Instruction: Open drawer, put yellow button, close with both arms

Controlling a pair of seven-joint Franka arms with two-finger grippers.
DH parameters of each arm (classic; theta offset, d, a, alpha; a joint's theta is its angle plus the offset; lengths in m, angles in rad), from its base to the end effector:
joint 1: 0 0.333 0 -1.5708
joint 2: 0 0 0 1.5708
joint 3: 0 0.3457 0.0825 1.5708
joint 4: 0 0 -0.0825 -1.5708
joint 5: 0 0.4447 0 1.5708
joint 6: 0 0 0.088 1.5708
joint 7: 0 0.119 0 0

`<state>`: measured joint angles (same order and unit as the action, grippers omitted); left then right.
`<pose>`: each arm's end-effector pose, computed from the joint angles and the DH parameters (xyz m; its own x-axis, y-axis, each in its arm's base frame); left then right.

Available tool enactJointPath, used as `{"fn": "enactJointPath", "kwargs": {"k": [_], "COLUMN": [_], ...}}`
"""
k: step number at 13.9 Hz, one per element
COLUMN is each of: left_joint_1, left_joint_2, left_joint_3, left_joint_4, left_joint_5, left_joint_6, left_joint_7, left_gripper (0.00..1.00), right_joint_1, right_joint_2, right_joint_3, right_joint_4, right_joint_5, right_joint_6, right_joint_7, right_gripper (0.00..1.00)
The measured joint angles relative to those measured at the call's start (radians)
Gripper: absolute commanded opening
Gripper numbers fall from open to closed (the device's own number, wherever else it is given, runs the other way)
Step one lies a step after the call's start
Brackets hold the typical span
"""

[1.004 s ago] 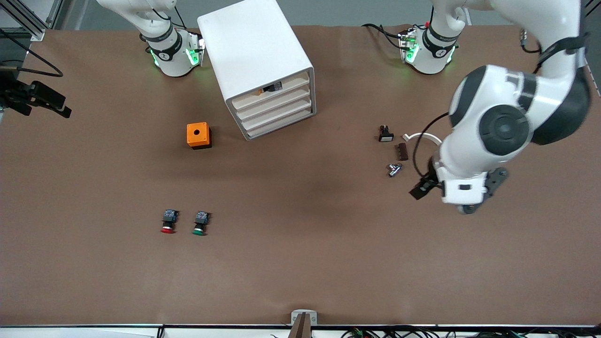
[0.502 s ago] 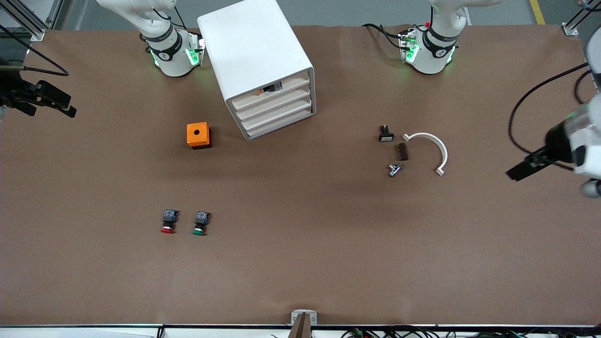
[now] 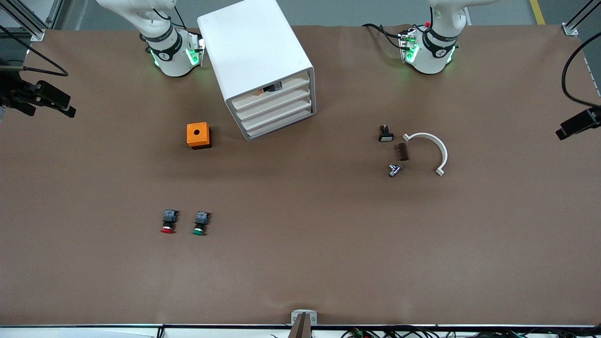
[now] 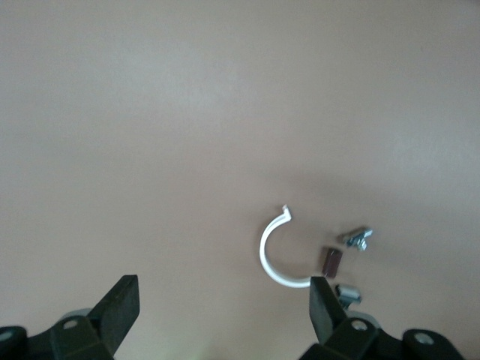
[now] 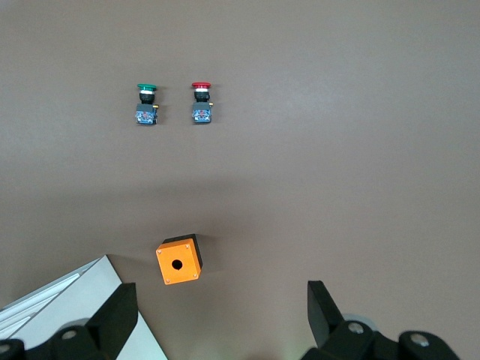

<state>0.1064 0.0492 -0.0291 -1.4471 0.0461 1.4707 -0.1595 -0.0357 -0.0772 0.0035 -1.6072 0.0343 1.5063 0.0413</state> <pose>0.6193 0.0544 0.6685 0.9709 0.2389 -0.0181 0.2378 -0.9701 -0.0480 0.5815 -0.0144 0.6636 0.9971 -0.0712 -0.0250 -0.0720 -0.9969 -0.0330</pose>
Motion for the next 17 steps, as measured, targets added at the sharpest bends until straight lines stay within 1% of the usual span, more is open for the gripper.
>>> {"fn": "enactJointPath", "kwargs": {"k": [2,3,5,9,14,17], "left_joint_1": [0.001,0.0,-0.002,-0.005,-0.006,-0.006], "left_joint_2": [-0.069,-0.095,-0.124,-0.132,-0.148,-0.148], "left_joint_3": [0.015,0.014,-0.004,-0.082,-0.119,-0.125], "left_joint_4": [-0.079,-0.109,-0.142,-0.166,-0.197,-0.205], "left_joint_5": [-0.004,-0.004,-0.004,-0.004,-0.004,-0.014], "left_joint_6": [0.0,0.0,0.001,0.004,0.03,0.049], "left_joint_7": [0.05,0.057,0.059,0.056,0.023,0.008], "left_gripper": [1.0,1.0,1.0,1.0,1.0,1.0], "right_joint_1": [0.014,0.029,0.054,0.06,0.045,0.036], "right_joint_2": [0.0,0.0,0.0,0.0,0.0,0.001], "right_joint_3": [0.0,0.0,0.0,-0.002,-0.009,-0.013], "right_joint_4": [0.003,0.006,0.01,0.012,0.012,0.012], "right_joint_5": [-0.006,-0.023,-0.047,-0.054,-0.054,-0.054], "right_joint_6": [0.0,0.0,0.0,0.0,0.0,0.0], "right_joint_7": [-0.001,-0.001,0.0,0.0,0.0,0.0], "right_gripper": [1.0,1.0,1.0,1.0,1.0,1.0]}}
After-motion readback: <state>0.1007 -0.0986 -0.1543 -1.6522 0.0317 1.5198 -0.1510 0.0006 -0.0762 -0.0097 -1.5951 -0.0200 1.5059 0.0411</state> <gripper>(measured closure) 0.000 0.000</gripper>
